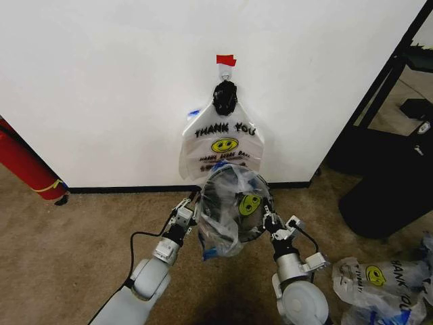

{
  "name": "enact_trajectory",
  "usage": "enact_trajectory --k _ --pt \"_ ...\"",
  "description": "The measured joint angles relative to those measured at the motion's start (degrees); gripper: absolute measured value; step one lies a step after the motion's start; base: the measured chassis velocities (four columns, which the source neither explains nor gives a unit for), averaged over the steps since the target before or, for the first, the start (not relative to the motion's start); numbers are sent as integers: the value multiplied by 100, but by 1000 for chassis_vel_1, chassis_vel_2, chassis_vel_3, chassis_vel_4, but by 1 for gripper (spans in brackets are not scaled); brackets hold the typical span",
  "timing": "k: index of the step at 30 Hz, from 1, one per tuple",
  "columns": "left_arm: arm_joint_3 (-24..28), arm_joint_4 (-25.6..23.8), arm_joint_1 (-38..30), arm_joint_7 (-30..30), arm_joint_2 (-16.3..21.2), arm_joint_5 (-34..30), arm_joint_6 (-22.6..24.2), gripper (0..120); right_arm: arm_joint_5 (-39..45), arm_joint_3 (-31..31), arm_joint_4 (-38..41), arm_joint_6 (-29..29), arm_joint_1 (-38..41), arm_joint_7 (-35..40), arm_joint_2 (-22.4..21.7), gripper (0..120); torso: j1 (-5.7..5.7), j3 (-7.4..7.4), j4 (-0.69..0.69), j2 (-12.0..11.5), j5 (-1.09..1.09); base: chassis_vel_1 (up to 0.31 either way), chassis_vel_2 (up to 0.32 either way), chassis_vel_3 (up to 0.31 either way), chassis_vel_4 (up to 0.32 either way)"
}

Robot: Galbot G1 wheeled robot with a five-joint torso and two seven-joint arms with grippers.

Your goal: Pick up the garbage bag from the wall and place it over the trash bin.

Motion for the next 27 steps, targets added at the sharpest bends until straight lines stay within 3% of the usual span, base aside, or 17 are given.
enact_trajectory --k 4,7,8,11,15,18,21,27 --pt "-62 -216 171 -141 -4 -257 182 46 42 3 -136 122 34 -16 51 1 0 0 0 0 1 0 0 0 0" --pt "-99 -805 541 -83 64 -548 535 61 108 7 -203 273 70 -59 126 1 0 0 -1 0 1 0 0 0 0" --pt "-99 -805 541 -83 64 -548 535 61 108 7 -203 273 70 -59 126 1 0 0 -1 0 1 0 0 0 0" --pt "-98 -1038 922 385 178 -798 640 72 172 22 -187 312 75 -60 155 1 0 0 0 0 1 0 0 0 0" --pt "-416 -938 1127 1045 325 -761 532 86 172 91 -177 345 82 -59 129 1 0 0 0 0 0 0 0 0 0" --pt "-734 -868 1214 1858 539 -801 405 97 225 178 -142 379 86 -52 83 1 0 0 0 0 0 0 0 0 0" --pt "-832 -886 1271 2340 668 -895 338 100 303 225 -126 406 79 -30 68 1 0 0 -1 0 0 0 0 0 0" --pt "-678 -1013 1332 2377 473 -978 496 100 318 194 -77 420 30 -9 98 1 0 0 -1 0 0 0 0 0 0"
